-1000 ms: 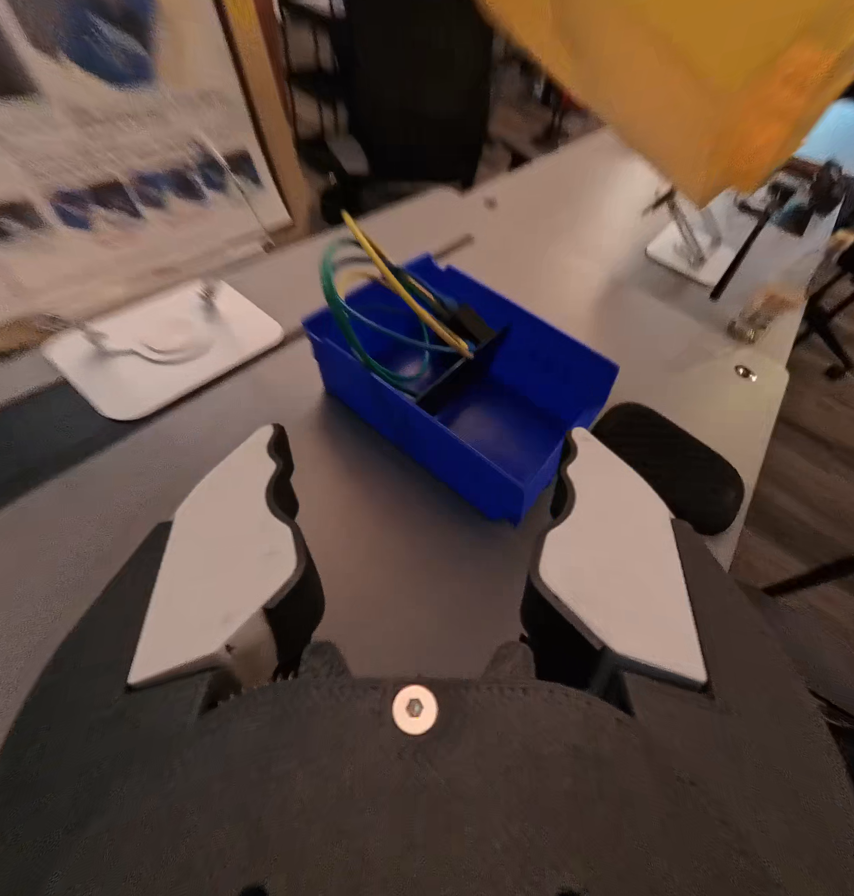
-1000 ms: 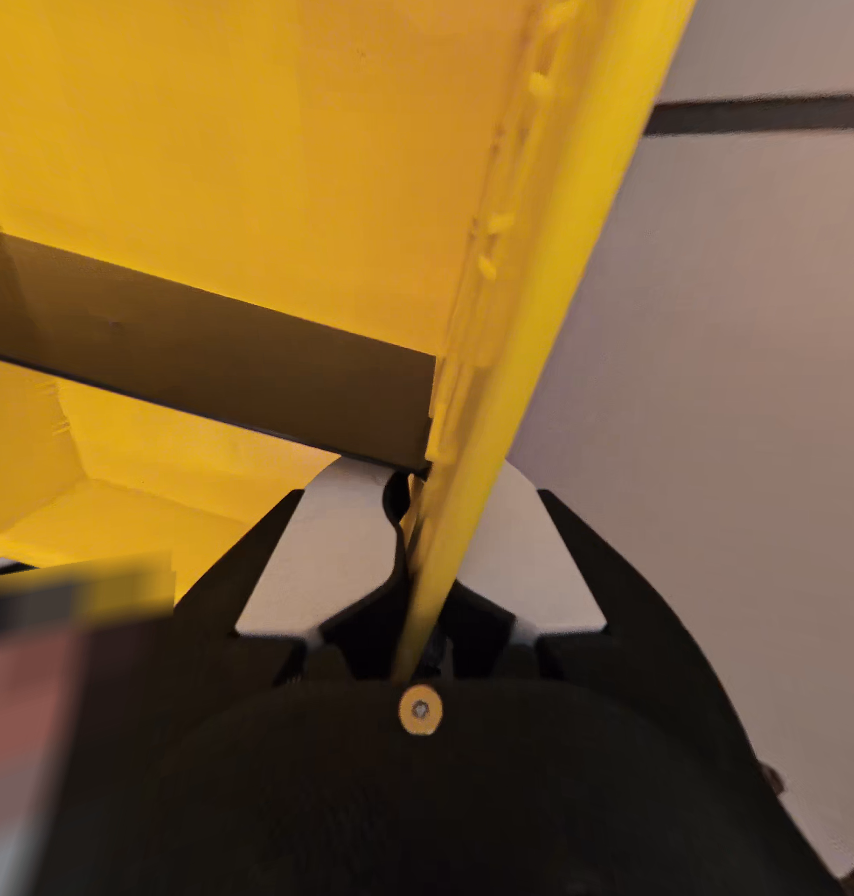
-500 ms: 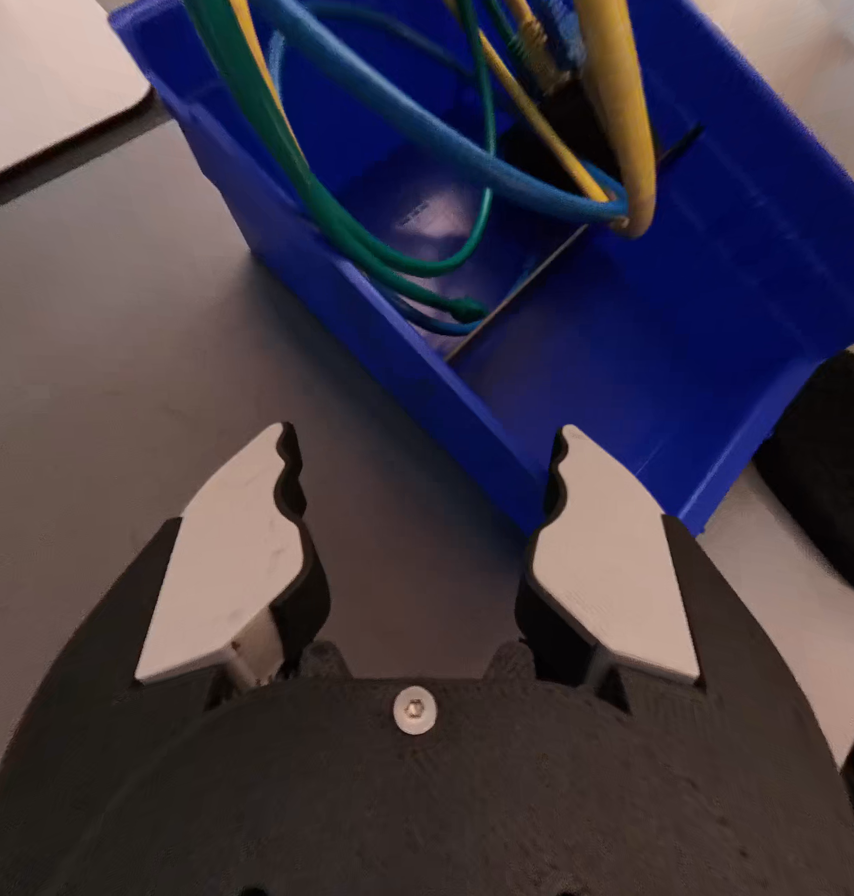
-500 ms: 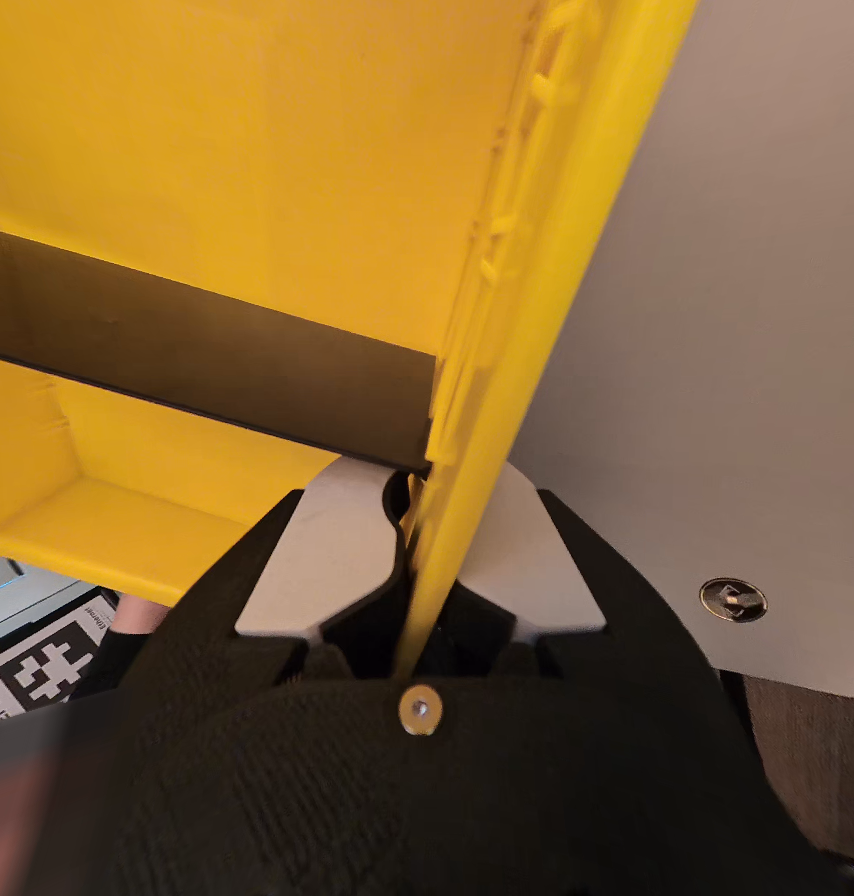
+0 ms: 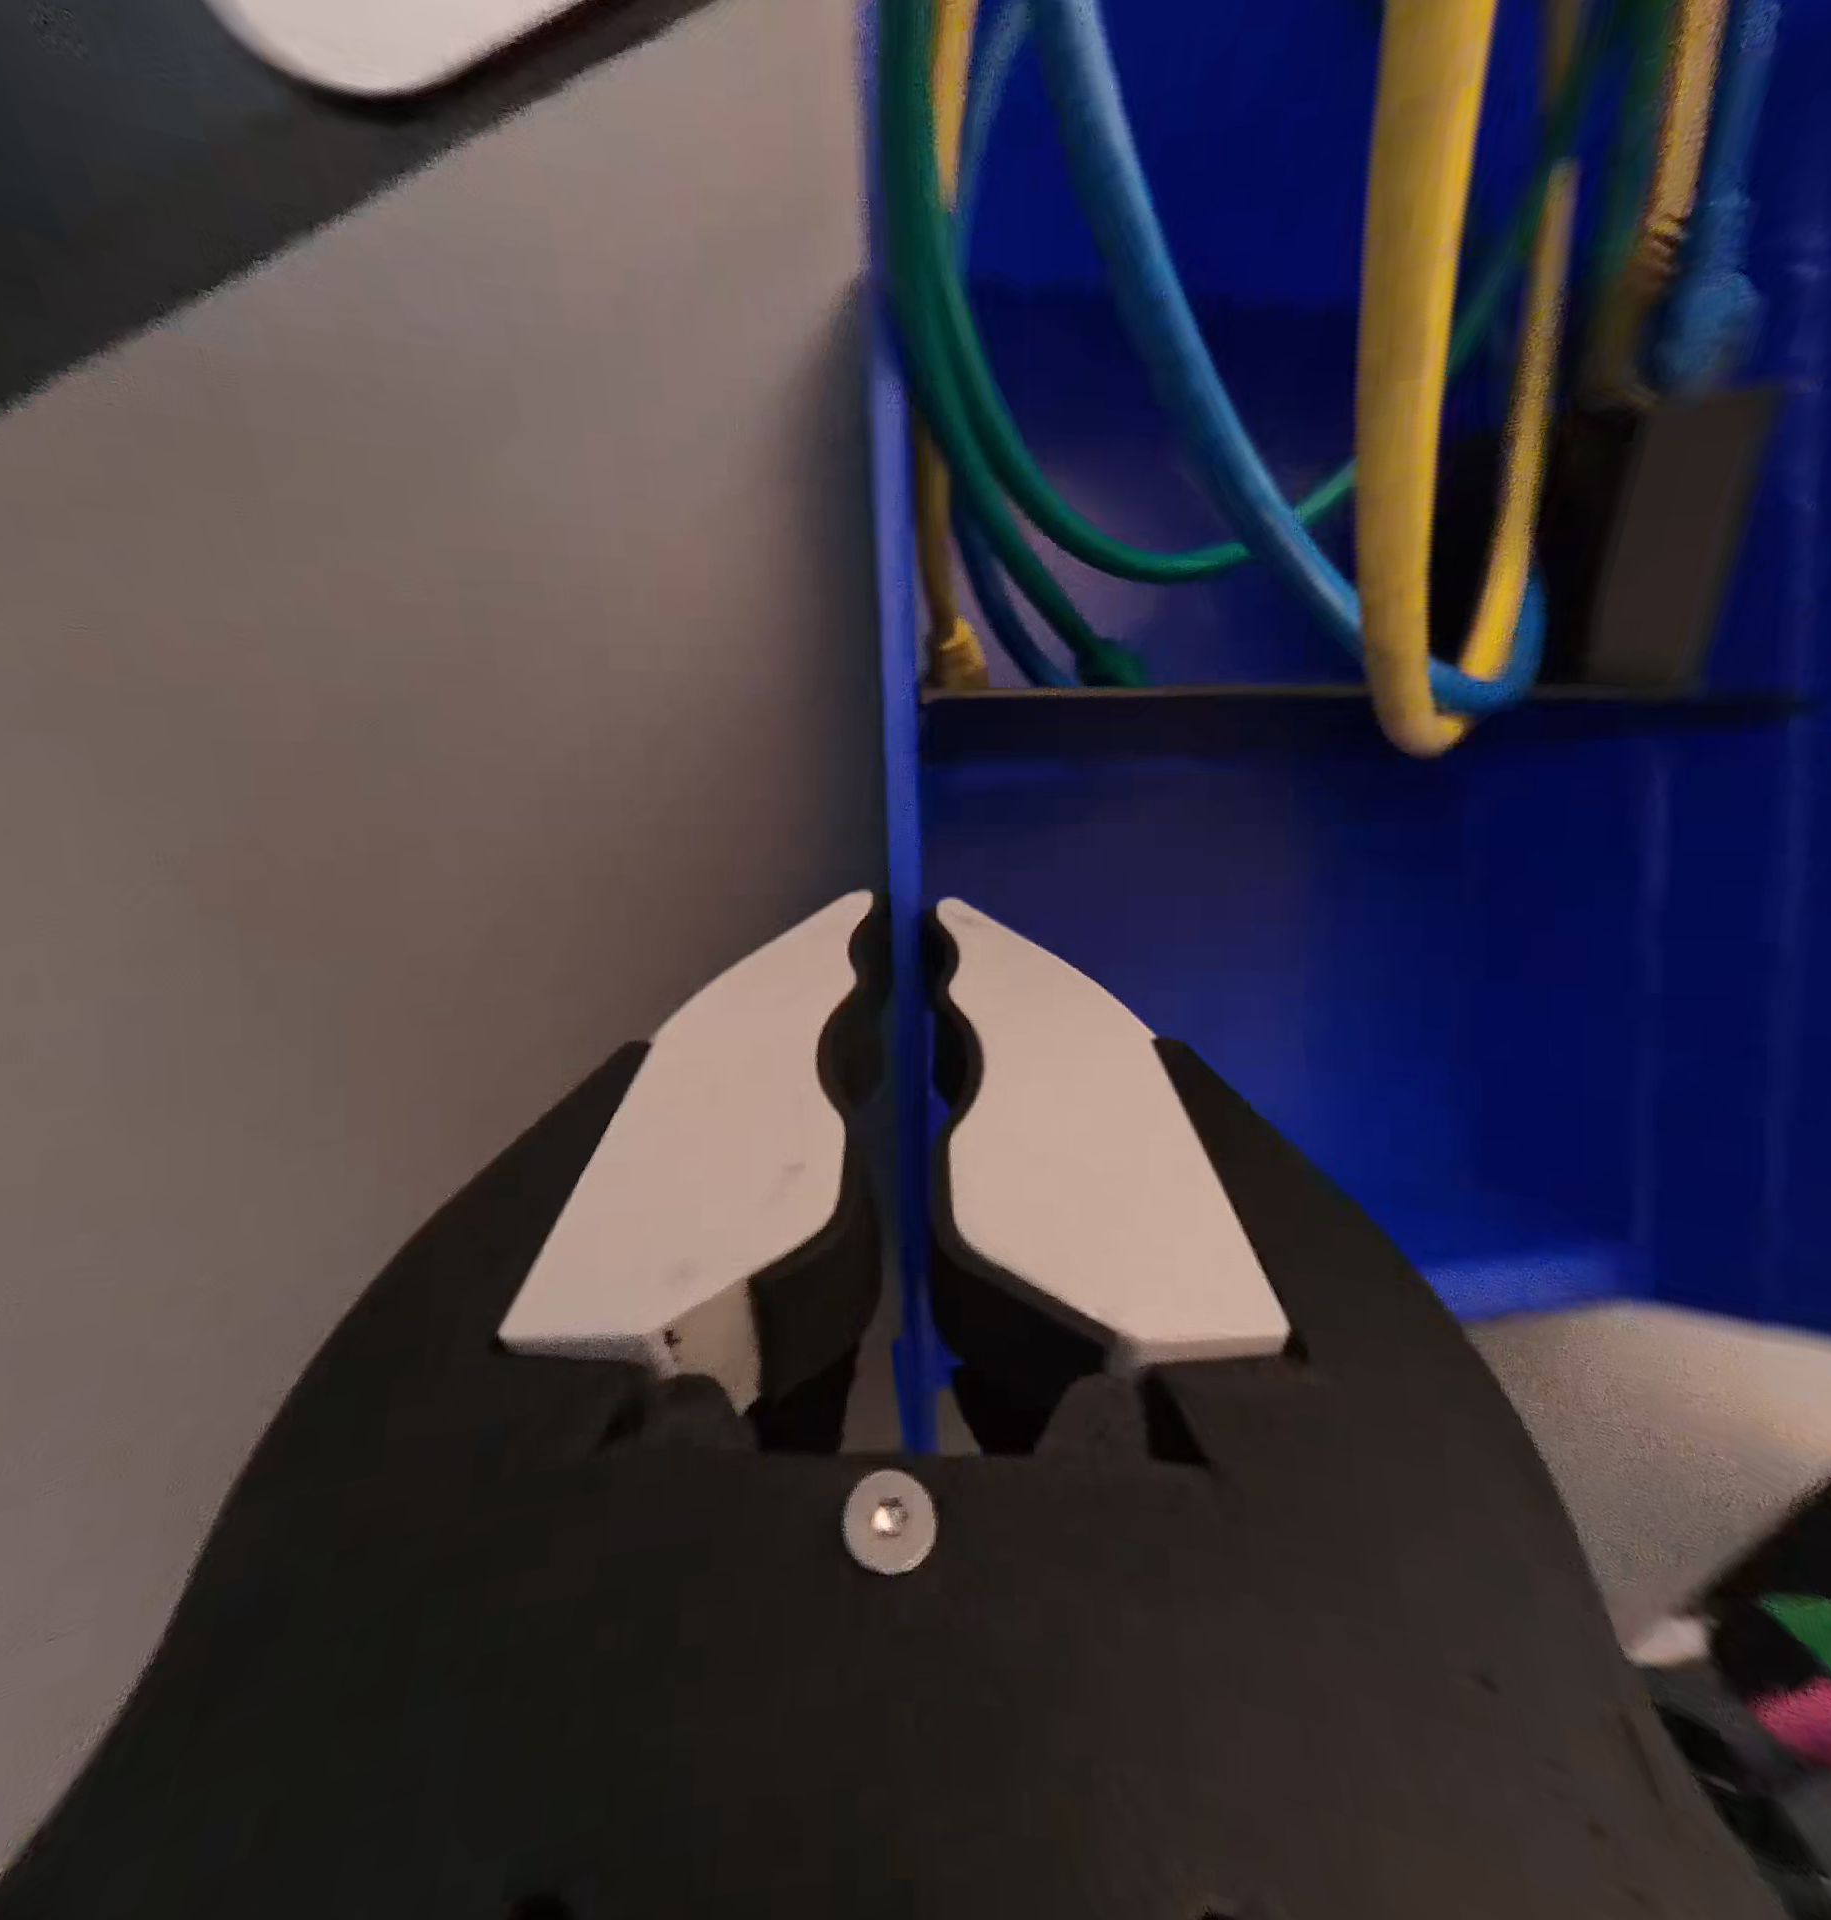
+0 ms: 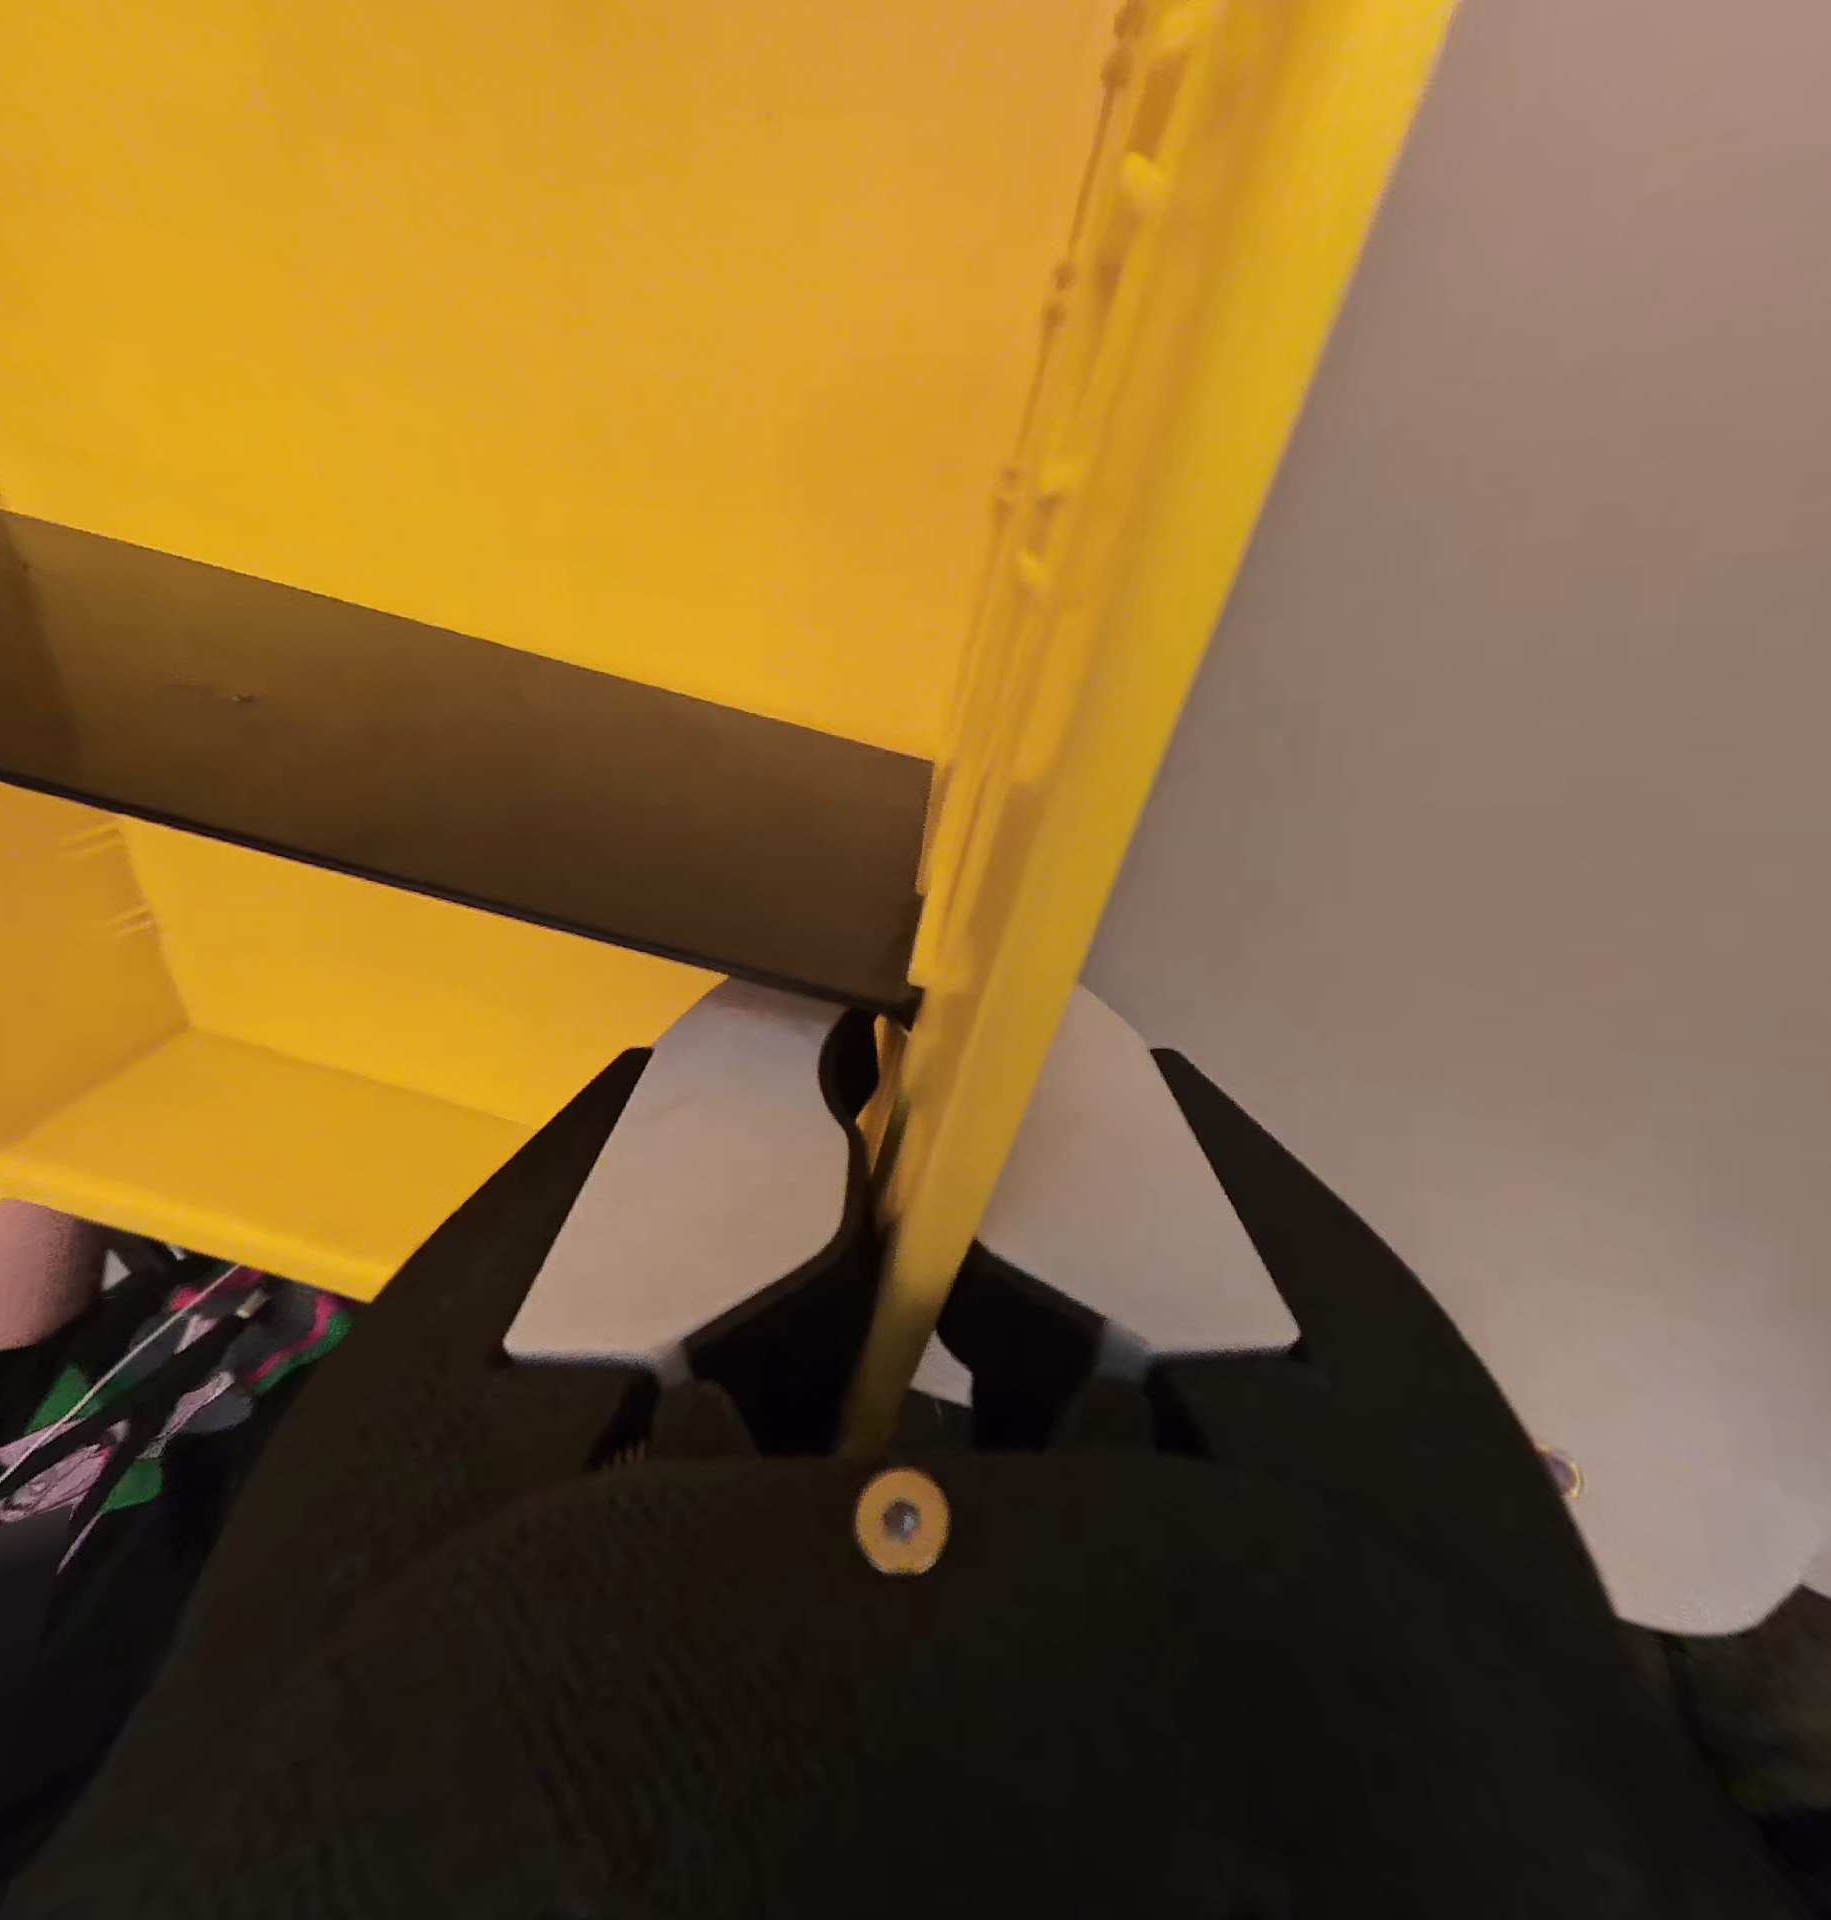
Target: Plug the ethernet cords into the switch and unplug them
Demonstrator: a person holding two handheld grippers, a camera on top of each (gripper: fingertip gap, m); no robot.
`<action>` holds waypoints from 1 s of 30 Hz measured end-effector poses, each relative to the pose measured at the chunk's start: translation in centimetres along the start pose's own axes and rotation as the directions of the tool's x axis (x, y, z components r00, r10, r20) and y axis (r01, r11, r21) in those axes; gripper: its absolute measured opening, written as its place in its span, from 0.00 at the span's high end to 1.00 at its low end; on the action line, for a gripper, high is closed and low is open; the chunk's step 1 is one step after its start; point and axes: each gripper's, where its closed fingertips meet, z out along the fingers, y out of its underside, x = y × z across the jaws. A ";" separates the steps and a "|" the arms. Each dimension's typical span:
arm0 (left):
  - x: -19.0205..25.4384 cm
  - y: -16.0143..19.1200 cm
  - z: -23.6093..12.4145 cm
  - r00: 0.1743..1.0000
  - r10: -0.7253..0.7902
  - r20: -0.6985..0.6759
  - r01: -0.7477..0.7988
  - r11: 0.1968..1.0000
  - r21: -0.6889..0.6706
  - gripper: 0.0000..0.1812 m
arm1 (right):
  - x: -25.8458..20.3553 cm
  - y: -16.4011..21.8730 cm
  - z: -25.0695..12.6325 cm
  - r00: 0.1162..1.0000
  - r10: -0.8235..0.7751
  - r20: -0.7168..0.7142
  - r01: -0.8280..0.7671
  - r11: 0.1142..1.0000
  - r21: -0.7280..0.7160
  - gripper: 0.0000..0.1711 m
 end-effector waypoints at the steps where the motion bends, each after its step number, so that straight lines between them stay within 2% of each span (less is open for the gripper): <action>1: -1.6 0.6 -0.6 0.999 -0.011 0.031 0.011 1.000 0.001 0.98 | -0.1 -0.2 0.8 1.000 -0.012 -0.013 0.011 1.000 -0.012 0.97; 7: -8.7 5.0 -4.4 0.965 -0.256 -0.055 0.258 0.965 0.052 0.97 | 0.5 -2.4 3.7 0.988 -0.069 -0.137 0.069 0.998 -0.004 0.97; 13: -14.9 10.5 -8.6 0.895 -0.446 0.012 0.442 0.889 0.122 0.97 | 1.7 -3.1 4.5 0.980 -0.072 -0.186 0.070 0.997 -0.022 0.97; 17: -16.3 12.6 -10.0 0.898 -0.440 0.011 0.433 0.888 0.151 0.96 | 1.8 -3.2 4.8 0.975 -0.116 -0.189 0.111 0.993 -0.036 0.97; 21: -16.8 12.7 -10.2 0.882 -0.470 -0.031 0.467 0.864 0.187 0.95 | 1.4 -3.3 4.9 0.974 -0.121 -0.193 0.115 0.993 -0.042 0.97; 26: -17.2 12.7 -10.3 0.898 -0.439 0.019 0.427 0.882 0.198 0.96 | 1.2 -3.5 4.9 0.970 -0.143 -0.195 0.136 0.990 -0.049 0.97; 30: -17.2 12.7 -10.3 0.893 -0.449 0.006 0.439 0.876 0.199 0.96 | 1.1 -3.7 4.9 0.968 -0.161 -0.194 0.153 0.987 -0.054 0.97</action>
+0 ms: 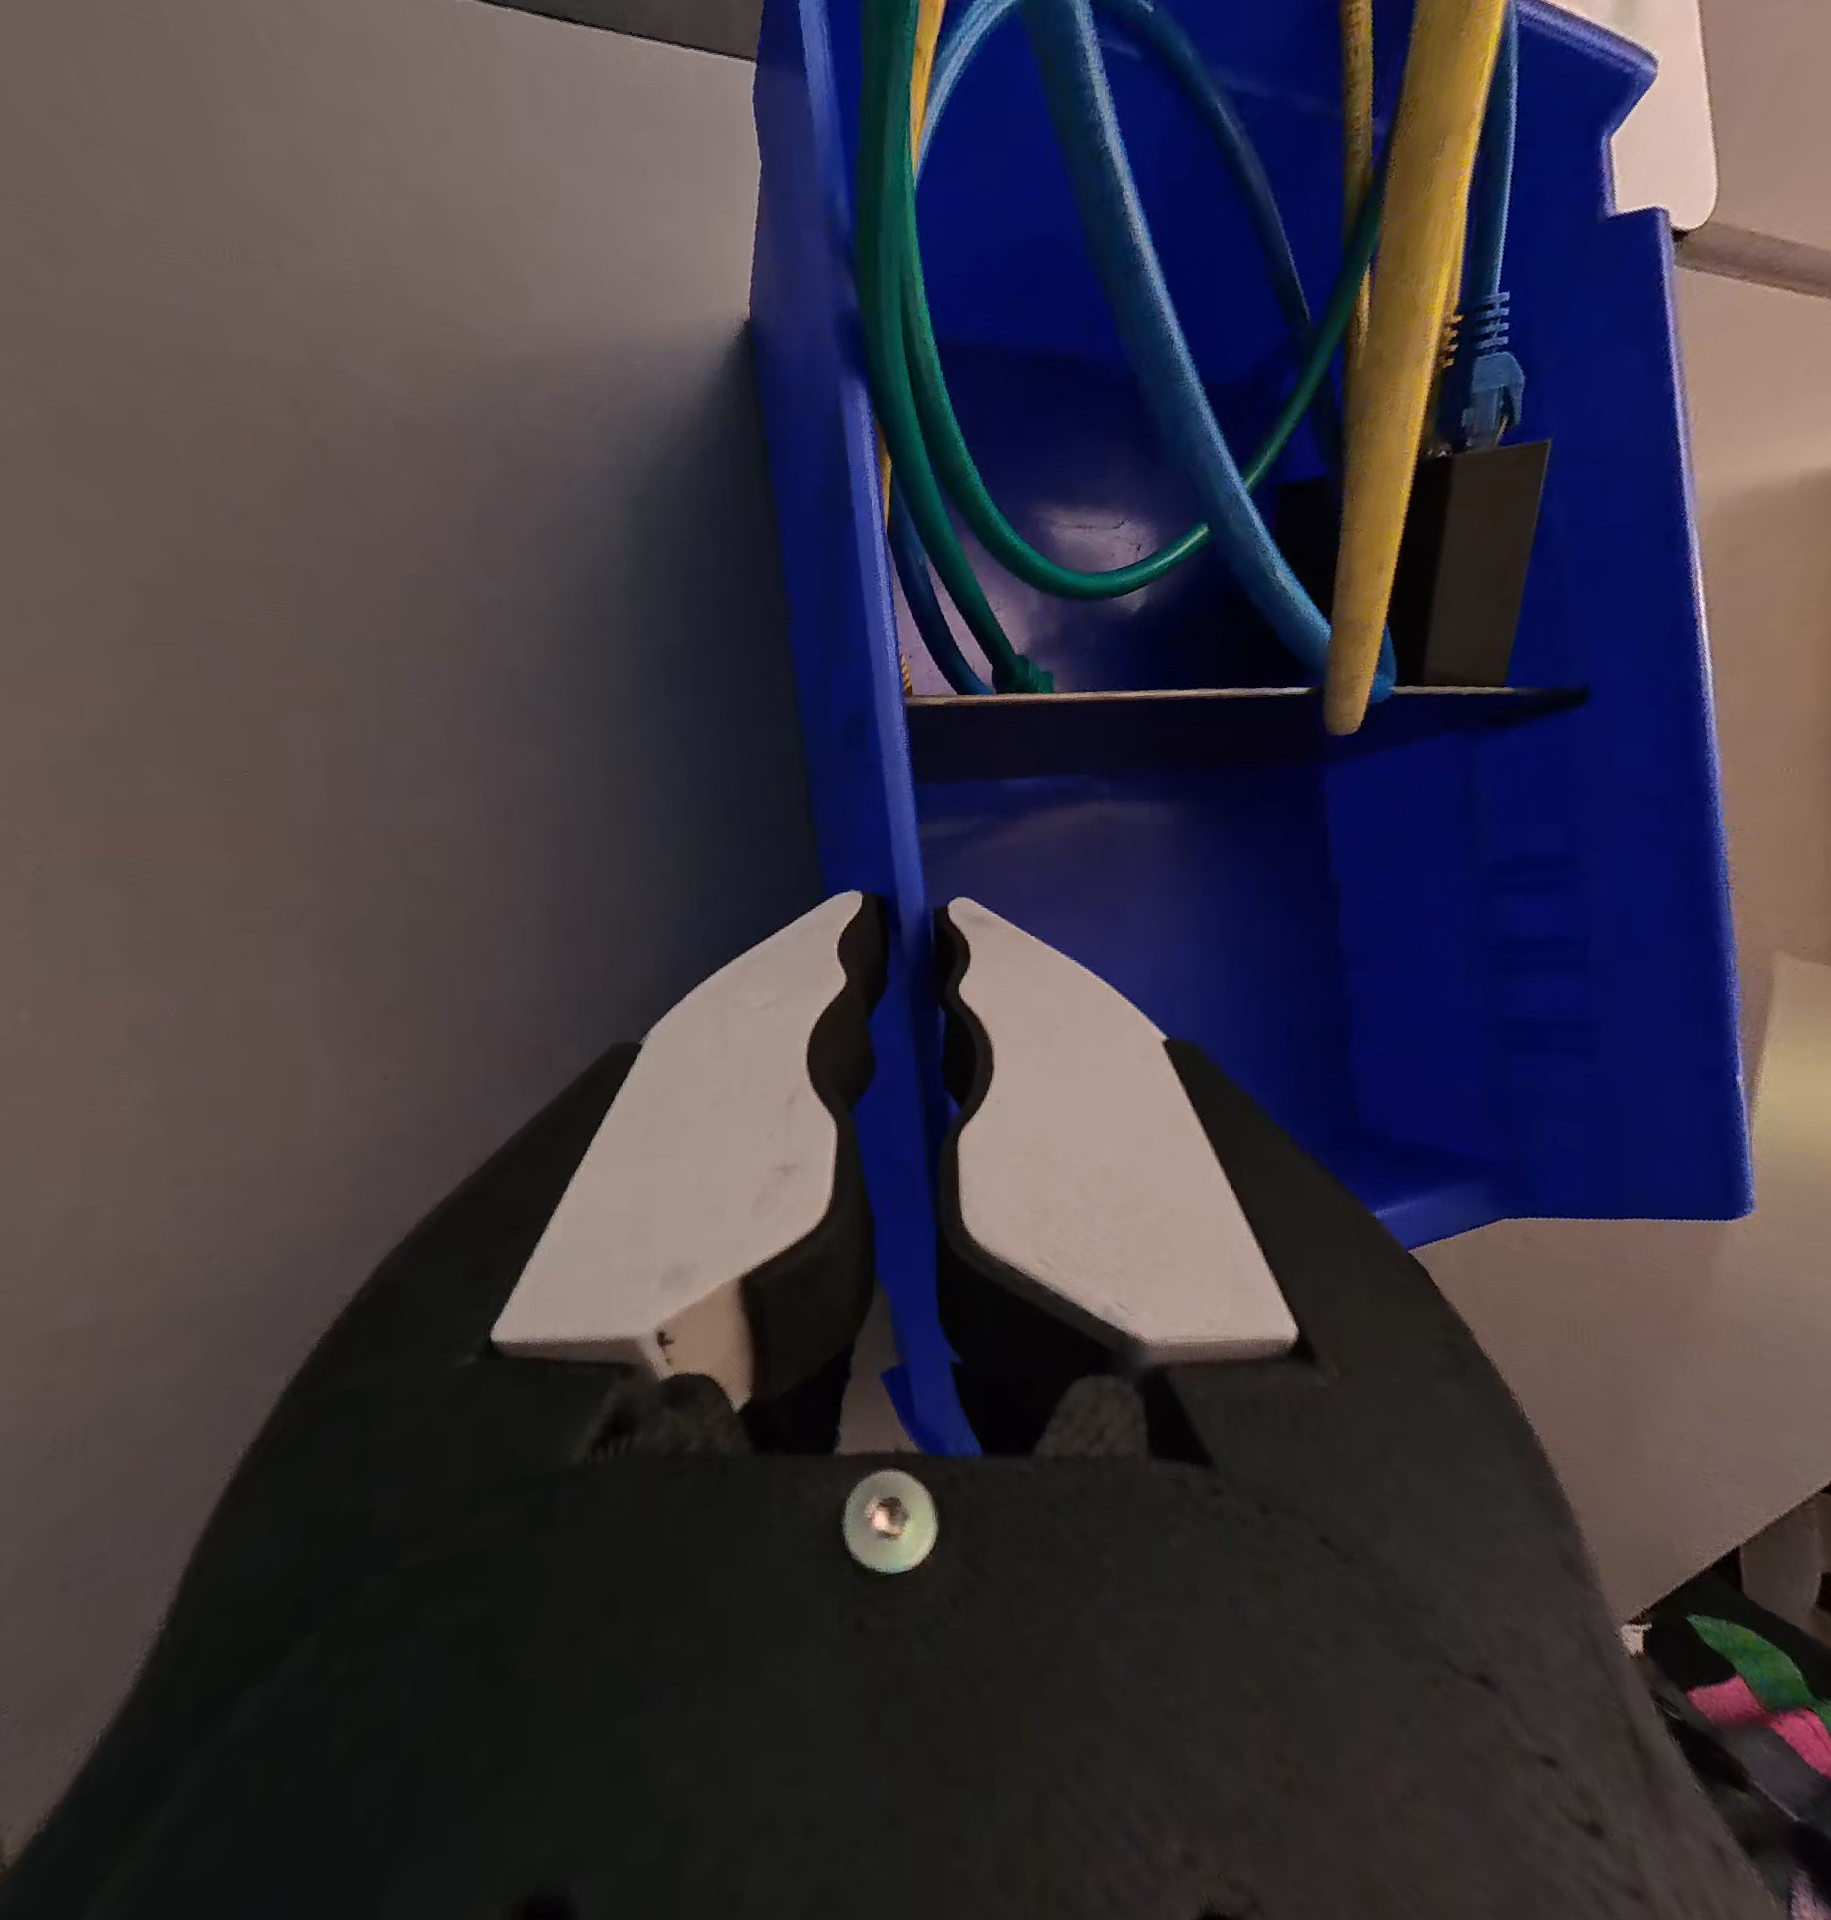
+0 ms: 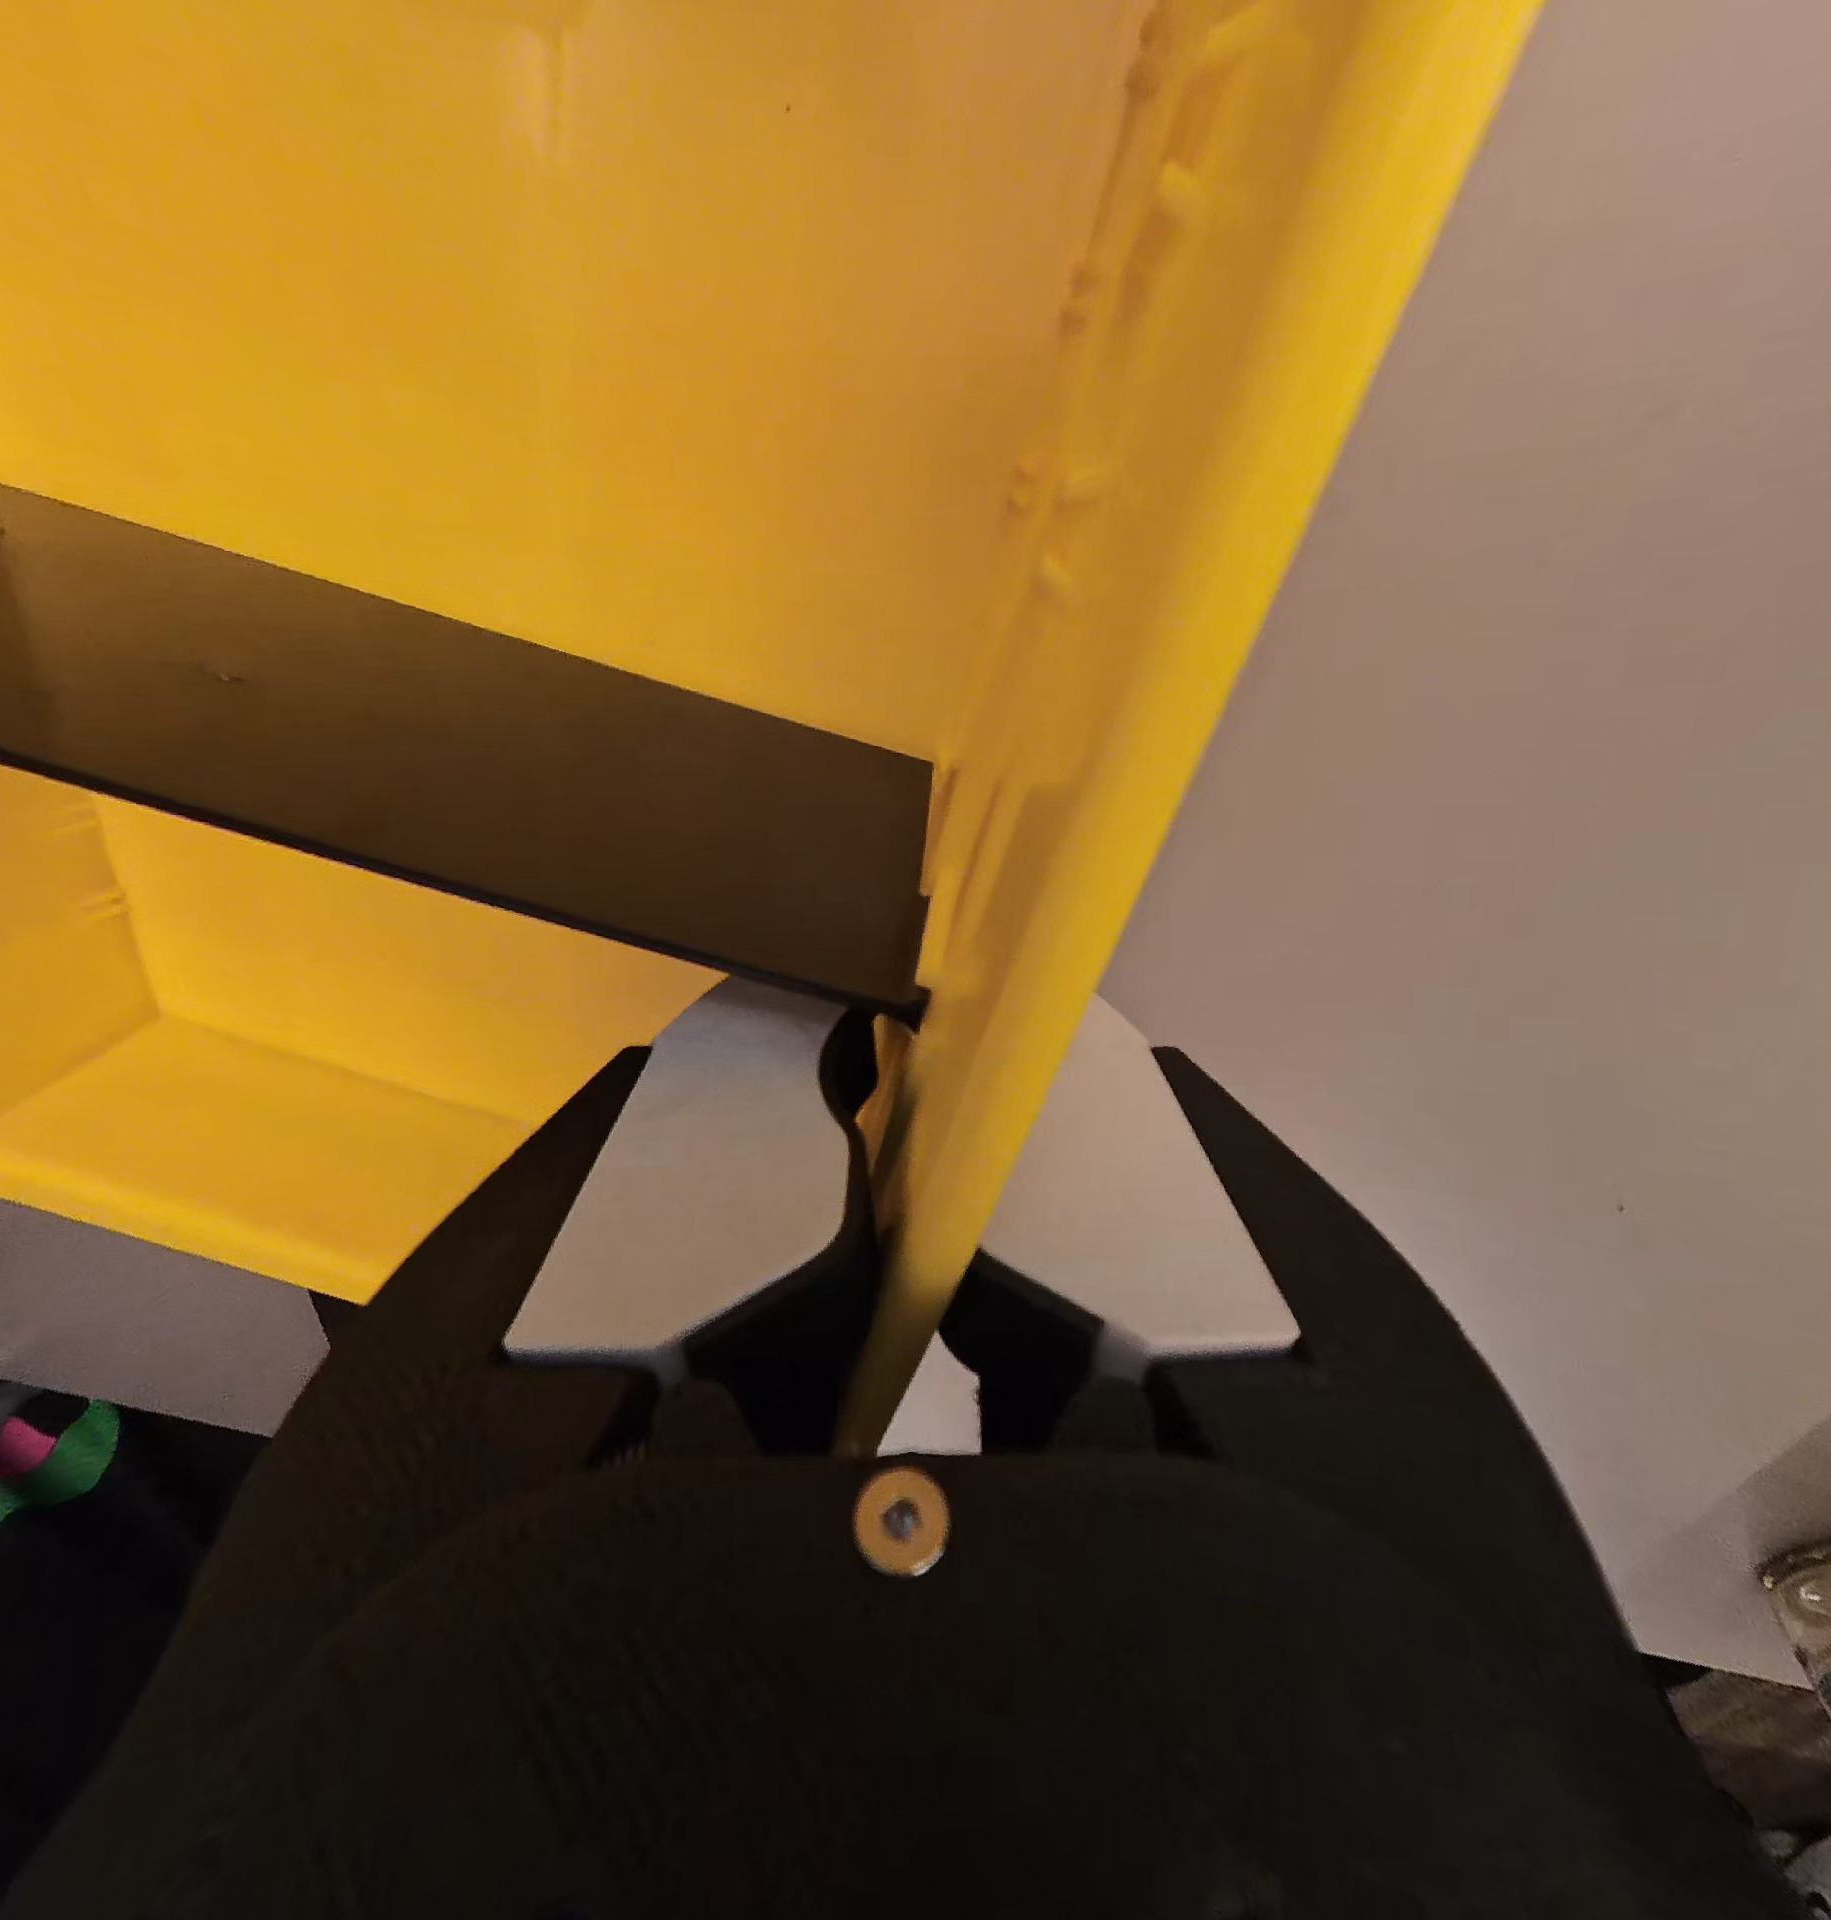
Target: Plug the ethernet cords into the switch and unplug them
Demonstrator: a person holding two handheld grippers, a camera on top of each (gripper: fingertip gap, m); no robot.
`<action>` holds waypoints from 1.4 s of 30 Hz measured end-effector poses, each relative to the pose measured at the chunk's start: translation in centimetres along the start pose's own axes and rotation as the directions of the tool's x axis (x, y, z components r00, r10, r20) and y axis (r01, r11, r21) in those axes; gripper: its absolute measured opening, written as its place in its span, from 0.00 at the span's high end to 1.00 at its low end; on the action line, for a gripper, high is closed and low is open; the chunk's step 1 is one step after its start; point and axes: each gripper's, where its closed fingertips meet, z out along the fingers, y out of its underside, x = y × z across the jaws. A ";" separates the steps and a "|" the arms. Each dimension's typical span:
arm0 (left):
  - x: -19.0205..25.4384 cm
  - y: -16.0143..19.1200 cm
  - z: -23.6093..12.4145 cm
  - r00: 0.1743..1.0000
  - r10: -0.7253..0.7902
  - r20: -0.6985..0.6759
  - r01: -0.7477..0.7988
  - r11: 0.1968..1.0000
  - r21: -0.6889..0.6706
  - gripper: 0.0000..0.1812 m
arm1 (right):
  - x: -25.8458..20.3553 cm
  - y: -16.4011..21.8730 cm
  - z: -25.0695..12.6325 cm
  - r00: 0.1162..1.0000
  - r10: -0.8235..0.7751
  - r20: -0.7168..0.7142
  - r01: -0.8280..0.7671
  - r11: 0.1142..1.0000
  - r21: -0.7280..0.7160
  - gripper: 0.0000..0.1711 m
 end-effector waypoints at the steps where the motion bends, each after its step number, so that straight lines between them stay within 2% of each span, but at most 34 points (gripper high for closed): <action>1: 0.0 0.0 0.0 1.000 0.003 -0.001 -0.003 1.000 0.000 0.96 | 0.0 0.0 0.0 1.000 -0.002 0.000 0.002 1.000 0.000 0.97; 8: 0.1 0.1 -0.1 1.000 -0.020 -0.008 0.020 1.000 -0.002 0.96 | 0.2 -0.3 -0.1 1.000 -0.029 0.000 0.029 1.000 0.005 0.96; 13: 0.1 0.6 -0.4 0.999 -0.030 -0.011 0.030 0.999 -0.020 0.95 | 0.2 -1.0 -0.2 0.999 -0.039 0.003 0.039 0.997 0.065 0.95; 15: 0.1 0.8 -0.6 0.999 -0.033 -0.006 0.033 0.999 -0.026 0.95 | 0.2 -1.4 -0.4 0.999 -0.034 0.004 0.033 0.994 0.106 0.93; 16: 0.1 0.7 -0.8 0.999 -0.041 -0.007 0.041 0.999 -0.018 0.95 | 0.3 -1.7 -0.7 0.999 -0.036 0.000 0.036 0.990 0.134 0.89; 19: 0.0 -1.7 -4.0 0.998 -0.057 0.023 0.053 0.984 0.170 0.97 | 0.1 -2.4 -2.7 0.998 -0.060 0.005 0.057 0.967 0.249 0.84; 22: 1.2 -4.2 -9.7 0.998 -0.032 0.055 0.007 0.915 0.402 0.87 | 0.3 -3.1 -7.0 0.997 -0.069 -0.041 0.080 0.898 0.432 0.80; 24: 3.8 -5.5 -12.9 0.998 0.044 0.043 -0.061 0.845 0.531 0.84 | -0.6 -3.8 -11.2 0.996 -0.079 -0.042 0.088 0.808 0.582 0.78; 26: 7.6 -6.7 -15.0 0.989 0.150 0.011 -0.122 0.761 0.638 0.74 | -2.6 -4.8 -16.8 0.989 -0.124 -0.084 0.144 0.634 0.760 0.79; 27: 9.7 -7.2 -15.5 0.978 0.208 -0.005 -0.148 0.712 0.686 0.73 | -4.0 -5.1 -20.2 0.980 -0.145 -0.134 0.189 0.499 0.846 0.80; 29: 13.6 -8.2 -15.0 0.949 0.315 -0.012 -0.204 0.643 0.738 0.71 | -7.4 -4.8 -27.2 0.954 -0.139 -0.267 0.287 0.161 0.944 0.83; 30: 15.0 -8.5 -13.8 0.937 0.349 -0.019 -0.229 0.653 0.722 0.71 | -9.7 -4.0 -30.0 0.932 -0.142 -0.334 0.337 -0.004 0.941 0.83; 31: 16.1 -8.5 -11.9 0.931 0.363 -0.034 -0.247 0.698 0.672 0.71 | -11.9 -2.9 -32.3 0.911 -0.136 -0.391 0.371 -0.148 0.917 0.83; 33: 17.4 -8.4 -7.4 0.932 0.358 -0.055 -0.275 0.798 0.537 0.64 | -16.1 -0.7 -35.8 0.891 -0.116 -0.440 0.366 -0.390 0.845 0.83; 34: 17.7 -8.4 -5.1 0.934 0.354 -0.056 -0.286 0.830 0.480 0.63 | -18.0 -0.1 -36.6 0.886 -0.141 -0.441 0.342 -0.443 0.829 0.85; 38: 16.5 -7.9 2.7 0.956 0.292 -0.008 -0.280 0.924 0.262 0.60 | -24.1 1.2 -37.5 0.846 -0.298 -0.443 0.232 -0.542 0.808 0.85; 42: 14.4 -6.8 6.9 0.964 0.257 0.069 -0.264 0.957 0.117 0.61 | -27.3 1.0 -35.5 0.775 -0.393 -0.495 0.249 -0.529 0.811 0.85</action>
